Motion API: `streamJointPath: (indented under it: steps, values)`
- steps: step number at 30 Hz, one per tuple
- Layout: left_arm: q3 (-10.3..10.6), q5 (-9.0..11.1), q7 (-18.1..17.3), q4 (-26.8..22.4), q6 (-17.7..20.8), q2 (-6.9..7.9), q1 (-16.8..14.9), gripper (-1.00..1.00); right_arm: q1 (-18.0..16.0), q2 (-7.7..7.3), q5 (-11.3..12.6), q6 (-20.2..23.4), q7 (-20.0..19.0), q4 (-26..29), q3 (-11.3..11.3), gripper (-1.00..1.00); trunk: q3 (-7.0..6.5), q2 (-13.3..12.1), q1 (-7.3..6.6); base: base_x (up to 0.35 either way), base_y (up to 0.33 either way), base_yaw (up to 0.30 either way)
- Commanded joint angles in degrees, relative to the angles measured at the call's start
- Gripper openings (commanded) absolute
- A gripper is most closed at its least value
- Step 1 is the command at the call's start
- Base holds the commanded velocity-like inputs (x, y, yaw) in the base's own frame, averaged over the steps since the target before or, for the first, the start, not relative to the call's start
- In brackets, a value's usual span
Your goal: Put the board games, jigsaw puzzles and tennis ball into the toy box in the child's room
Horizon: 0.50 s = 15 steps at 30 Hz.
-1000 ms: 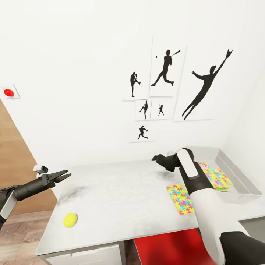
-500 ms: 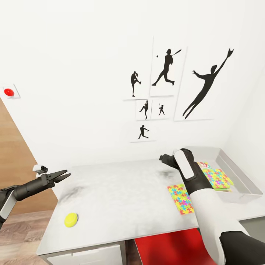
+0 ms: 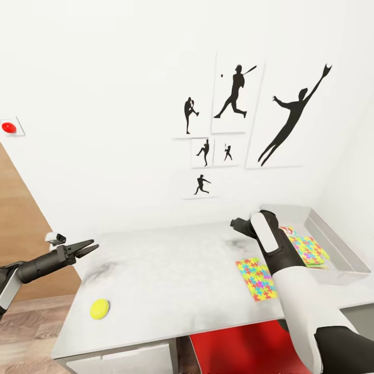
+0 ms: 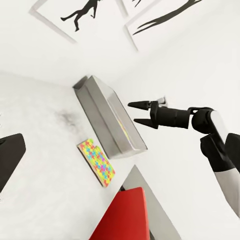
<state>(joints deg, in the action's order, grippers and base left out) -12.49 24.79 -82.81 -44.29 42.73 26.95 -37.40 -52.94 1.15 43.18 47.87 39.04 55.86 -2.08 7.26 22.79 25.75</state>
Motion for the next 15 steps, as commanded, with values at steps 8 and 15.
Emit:
streamJointPath:
  steps: [8, 15]
  values:
    - [0.01, 0.08, -0.21, 0.00, 0.60, 0.20, -0.04, 1.00, 0.22, -1.84, 0.68, -0.71, 0.60, -0.03, 0.06, 1.00, 0.71, 0.13, 0.04, 0.000, 0.000, -0.094]
    - [0.01, 0.09, -0.19, 0.00, 0.60, 0.21, -0.04, 1.00, 0.39, -2.48, 0.68, -2.97, 0.86, -0.60, 0.06, 1.00, 1.23, 0.13, 0.04, 0.000, 0.000, -0.121]
